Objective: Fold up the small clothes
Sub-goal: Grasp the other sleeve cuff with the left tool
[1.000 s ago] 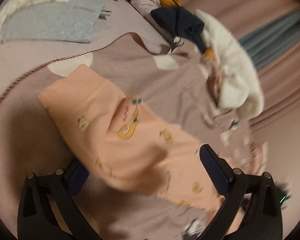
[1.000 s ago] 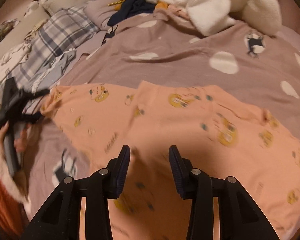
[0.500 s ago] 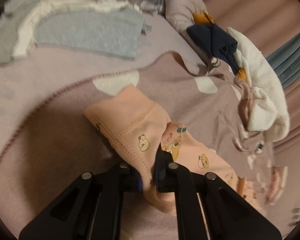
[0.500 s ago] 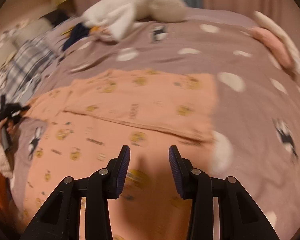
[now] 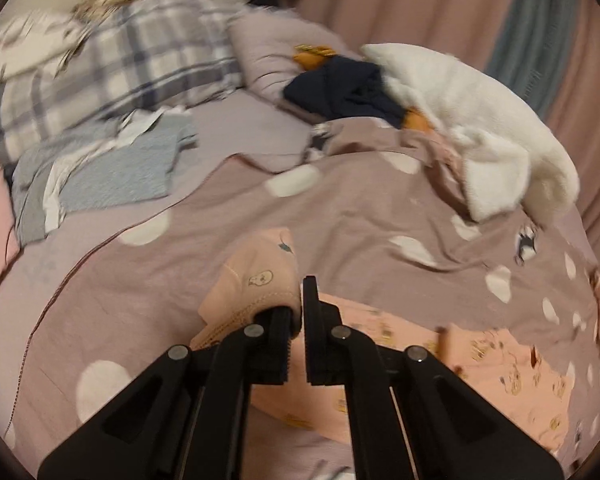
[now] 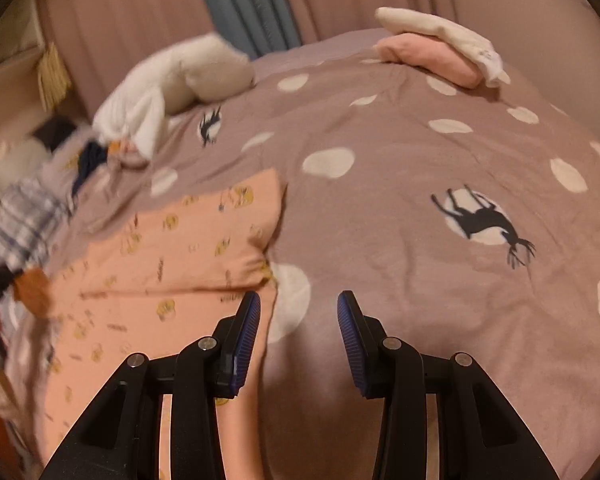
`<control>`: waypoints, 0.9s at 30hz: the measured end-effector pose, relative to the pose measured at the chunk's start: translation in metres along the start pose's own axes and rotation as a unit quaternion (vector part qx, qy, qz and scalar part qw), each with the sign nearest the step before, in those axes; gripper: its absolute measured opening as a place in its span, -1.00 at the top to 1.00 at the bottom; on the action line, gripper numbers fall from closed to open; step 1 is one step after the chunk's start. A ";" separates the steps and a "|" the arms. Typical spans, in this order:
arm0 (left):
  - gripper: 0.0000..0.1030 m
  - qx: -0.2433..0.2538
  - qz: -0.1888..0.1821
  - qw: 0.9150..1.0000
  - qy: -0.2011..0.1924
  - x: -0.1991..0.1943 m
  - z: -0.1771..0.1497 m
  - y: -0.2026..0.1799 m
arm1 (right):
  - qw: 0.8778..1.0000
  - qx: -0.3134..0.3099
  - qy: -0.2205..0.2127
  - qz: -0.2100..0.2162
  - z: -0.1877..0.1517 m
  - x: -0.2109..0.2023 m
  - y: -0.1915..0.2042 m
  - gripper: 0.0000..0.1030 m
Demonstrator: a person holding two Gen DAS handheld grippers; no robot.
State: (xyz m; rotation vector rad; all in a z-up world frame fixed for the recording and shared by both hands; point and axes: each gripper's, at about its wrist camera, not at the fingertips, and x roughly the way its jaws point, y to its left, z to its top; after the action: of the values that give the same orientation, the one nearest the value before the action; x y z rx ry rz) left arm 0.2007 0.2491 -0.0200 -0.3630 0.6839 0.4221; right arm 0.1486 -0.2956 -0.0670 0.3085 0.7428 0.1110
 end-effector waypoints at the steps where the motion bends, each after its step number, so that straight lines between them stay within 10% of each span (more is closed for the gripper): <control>1: 0.92 0.015 0.017 1.000 -0.011 -0.003 -0.002 -0.012 | 1.000 0.008 -0.007 0.006 0.000 -0.003 -0.005 0.18; 27: 0.93 0.196 -0.045 0.979 0.017 -0.019 -0.129 -0.295 | 0.983 0.159 -0.006 0.089 -0.033 -0.025 -0.137 0.18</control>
State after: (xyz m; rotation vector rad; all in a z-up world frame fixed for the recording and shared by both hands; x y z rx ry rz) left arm 0.2632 -0.0664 -0.0461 -0.0274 0.7621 0.1880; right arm 0.1066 -0.4232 -0.1163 0.6798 0.7204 0.1602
